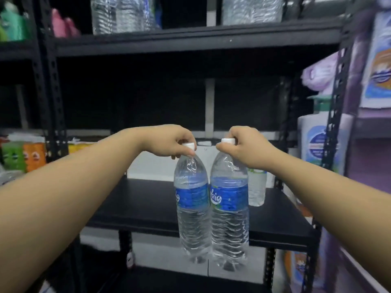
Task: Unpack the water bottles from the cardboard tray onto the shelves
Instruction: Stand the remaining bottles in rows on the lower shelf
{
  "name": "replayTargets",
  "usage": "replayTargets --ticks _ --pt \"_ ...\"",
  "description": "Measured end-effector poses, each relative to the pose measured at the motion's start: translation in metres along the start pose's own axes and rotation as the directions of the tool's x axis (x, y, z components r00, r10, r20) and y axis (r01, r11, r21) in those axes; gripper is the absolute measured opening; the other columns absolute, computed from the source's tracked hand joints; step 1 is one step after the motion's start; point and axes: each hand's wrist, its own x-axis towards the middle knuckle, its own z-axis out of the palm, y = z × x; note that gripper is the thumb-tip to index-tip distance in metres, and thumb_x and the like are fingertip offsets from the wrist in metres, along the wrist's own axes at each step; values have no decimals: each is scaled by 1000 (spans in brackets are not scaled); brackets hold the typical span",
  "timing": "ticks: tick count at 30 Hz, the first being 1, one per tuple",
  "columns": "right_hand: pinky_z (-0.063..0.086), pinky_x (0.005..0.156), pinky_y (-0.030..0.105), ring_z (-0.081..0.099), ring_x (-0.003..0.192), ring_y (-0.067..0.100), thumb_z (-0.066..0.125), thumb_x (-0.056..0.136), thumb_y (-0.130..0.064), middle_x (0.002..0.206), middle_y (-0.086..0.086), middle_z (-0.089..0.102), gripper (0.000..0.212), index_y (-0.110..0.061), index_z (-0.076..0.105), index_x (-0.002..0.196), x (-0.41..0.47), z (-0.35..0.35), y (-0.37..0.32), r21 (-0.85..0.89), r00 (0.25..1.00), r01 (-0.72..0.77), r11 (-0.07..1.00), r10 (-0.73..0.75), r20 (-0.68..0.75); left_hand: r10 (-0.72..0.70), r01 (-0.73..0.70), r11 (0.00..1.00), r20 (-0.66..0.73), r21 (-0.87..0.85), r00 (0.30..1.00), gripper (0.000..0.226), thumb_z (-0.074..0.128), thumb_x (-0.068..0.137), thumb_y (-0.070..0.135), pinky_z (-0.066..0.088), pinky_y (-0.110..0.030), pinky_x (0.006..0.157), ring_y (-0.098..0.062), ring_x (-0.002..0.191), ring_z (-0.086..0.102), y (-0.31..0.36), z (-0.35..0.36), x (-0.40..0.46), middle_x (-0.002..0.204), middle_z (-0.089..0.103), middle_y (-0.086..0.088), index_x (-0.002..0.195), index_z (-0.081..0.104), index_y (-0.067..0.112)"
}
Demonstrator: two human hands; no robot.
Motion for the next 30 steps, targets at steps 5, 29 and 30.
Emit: replayTargets --ticks 5,29,30 --pt "46 57 32 61 66 19 69 92 -47 76 0 66 33 -15 62 86 26 -29 26 -93 999 -31 995 30 -20 28 -30 998 -33 -55 999 14 66 100 35 60 -28 75 -11 81 69 19 -10 49 98 72 3 106 71 24" --pt "36 56 27 61 73 15 65 95 -54 79 -5 60 39 -19 67 111 105 22 177 -154 984 -177 972 172 -45 -65 39 964 -90 -264 994 8 64 101 39 54 -38 85 -17 97 66 -15 75 204 97 70 9 102 72 40" --pt "36 56 26 61 75 18 65 94 -53 80 -4 61 36 -20 67 109 105 22 175 -146 983 -183 972 178 -42 -72 41 958 -98 -283 993 9 64 102 38 51 -36 85 -15 97 65 -15 76 204 98 68 11 105 71 42"
